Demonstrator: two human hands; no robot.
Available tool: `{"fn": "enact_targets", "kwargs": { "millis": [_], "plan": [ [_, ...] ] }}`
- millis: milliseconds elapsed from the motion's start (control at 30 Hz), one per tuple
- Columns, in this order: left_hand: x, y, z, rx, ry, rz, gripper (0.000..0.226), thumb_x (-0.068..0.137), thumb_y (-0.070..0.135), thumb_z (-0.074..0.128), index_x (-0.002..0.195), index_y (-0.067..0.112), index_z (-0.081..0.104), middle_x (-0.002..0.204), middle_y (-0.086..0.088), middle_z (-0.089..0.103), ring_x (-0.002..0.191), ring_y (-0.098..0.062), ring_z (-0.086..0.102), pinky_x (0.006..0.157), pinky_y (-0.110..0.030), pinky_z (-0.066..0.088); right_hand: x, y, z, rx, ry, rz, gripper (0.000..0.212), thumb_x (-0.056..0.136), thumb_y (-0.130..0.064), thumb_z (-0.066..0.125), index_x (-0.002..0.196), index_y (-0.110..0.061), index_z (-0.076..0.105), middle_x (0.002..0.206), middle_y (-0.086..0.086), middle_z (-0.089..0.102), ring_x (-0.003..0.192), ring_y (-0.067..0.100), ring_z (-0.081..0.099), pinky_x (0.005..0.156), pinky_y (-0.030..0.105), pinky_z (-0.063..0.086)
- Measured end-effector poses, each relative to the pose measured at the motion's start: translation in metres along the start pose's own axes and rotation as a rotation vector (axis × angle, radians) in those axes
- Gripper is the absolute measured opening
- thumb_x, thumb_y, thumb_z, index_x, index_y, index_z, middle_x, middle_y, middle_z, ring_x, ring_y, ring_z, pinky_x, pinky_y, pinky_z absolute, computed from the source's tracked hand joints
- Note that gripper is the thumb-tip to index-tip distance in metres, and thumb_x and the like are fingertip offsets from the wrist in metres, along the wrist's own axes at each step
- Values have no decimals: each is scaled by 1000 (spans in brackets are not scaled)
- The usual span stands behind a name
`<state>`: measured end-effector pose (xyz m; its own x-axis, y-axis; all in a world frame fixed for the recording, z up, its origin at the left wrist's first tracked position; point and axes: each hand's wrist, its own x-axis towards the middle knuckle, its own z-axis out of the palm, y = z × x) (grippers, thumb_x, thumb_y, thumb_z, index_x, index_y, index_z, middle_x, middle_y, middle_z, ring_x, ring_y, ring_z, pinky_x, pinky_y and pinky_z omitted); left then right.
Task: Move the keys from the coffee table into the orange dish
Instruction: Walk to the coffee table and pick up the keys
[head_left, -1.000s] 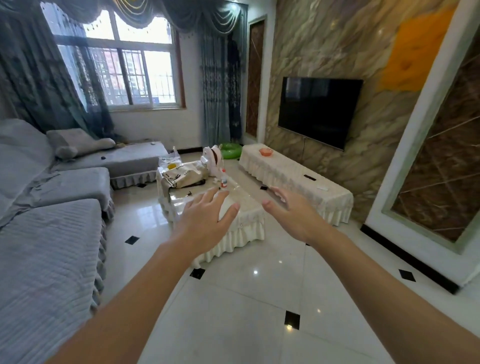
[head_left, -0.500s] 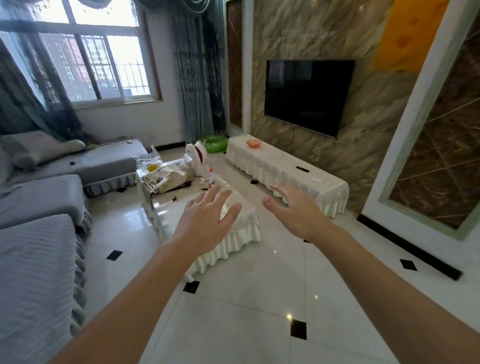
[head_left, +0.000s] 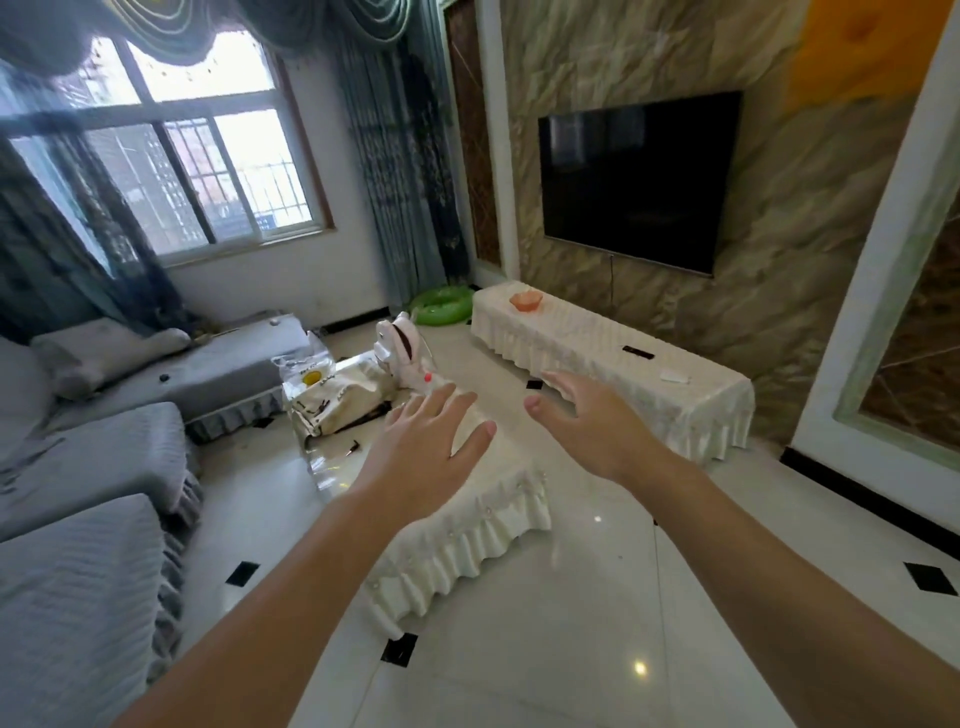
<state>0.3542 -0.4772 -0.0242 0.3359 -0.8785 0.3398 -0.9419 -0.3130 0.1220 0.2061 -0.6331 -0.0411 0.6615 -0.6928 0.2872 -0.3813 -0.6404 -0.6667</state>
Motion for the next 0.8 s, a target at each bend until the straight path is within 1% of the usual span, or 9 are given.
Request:
{"fn": "enact_targets", "kwargs": {
  "millis": [100, 200, 267, 367, 467, 567, 667, 800],
  "plan": [
    [37, 2, 14, -1, 16, -12, 61, 94, 63, 23, 141, 28, 42, 151, 4, 40, 137, -21, 36, 109, -40, 27, 38, 19, -4, 16, -2, -32, 72, 84, -69, 39, 141, -26, 42, 146, -3, 44, 134, 18, 37, 104, 36, 30],
    [71, 0, 29, -23, 0, -1, 65, 92, 66, 20, 141, 29, 41, 153, 3, 37, 139, -21, 33, 110, -40, 26, 66, 37, -5, -9, -2, -29, 71, 85, -68, 38, 142, -26, 42, 146, -3, 44, 134, 18, 37, 107, 39, 31],
    [100, -5, 42, -39, -7, -6, 68, 90, 69, 15, 141, 30, 40, 153, 2, 37, 139, -22, 33, 111, -42, 26, 88, 52, -5, -33, -6, -17, 70, 87, -67, 39, 142, -25, 41, 147, -3, 43, 134, 18, 36, 107, 39, 30],
    [147, -16, 67, -61, 0, -6, 69, 90, 71, 14, 140, 32, 40, 151, 2, 40, 137, -23, 37, 109, -45, 28, 124, 76, -3, -80, 3, -3, 67, 89, -65, 40, 142, -25, 40, 146, -2, 44, 134, 18, 35, 99, 30, 25],
    [194, -30, 97, -75, 0, 21, 67, 90, 72, 15, 139, 34, 40, 150, 3, 42, 136, -24, 39, 108, -45, 29, 165, 97, 1, -148, 15, 9, 67, 89, -65, 39, 142, -24, 41, 146, -1, 44, 133, 19, 36, 96, 29, 25],
    [245, -43, 119, -114, 13, 56, 61, 92, 68, 22, 137, 32, 43, 145, 3, 47, 131, -24, 44, 104, -43, 33, 208, 114, 4, -158, 10, 37, 66, 90, -63, 41, 141, -21, 43, 146, 1, 45, 133, 19, 38, 101, 32, 29],
    [303, -53, 132, -160, 15, 89, 63, 93, 66, 24, 138, 27, 43, 145, 4, 47, 130, -22, 45, 102, -42, 35, 256, 128, -2, -201, 20, 69, 67, 90, -62, 39, 142, -20, 42, 146, 1, 45, 134, 20, 38, 107, 38, 31],
    [377, -52, 147, -221, 5, 156, 62, 95, 64, 25, 141, 26, 40, 150, 2, 41, 135, -22, 40, 106, -42, 31, 310, 150, -16, -221, 92, 93, 63, 91, -57, 42, 140, -18, 44, 144, 2, 47, 132, 20, 39, 107, 36, 30]
  ]
}}
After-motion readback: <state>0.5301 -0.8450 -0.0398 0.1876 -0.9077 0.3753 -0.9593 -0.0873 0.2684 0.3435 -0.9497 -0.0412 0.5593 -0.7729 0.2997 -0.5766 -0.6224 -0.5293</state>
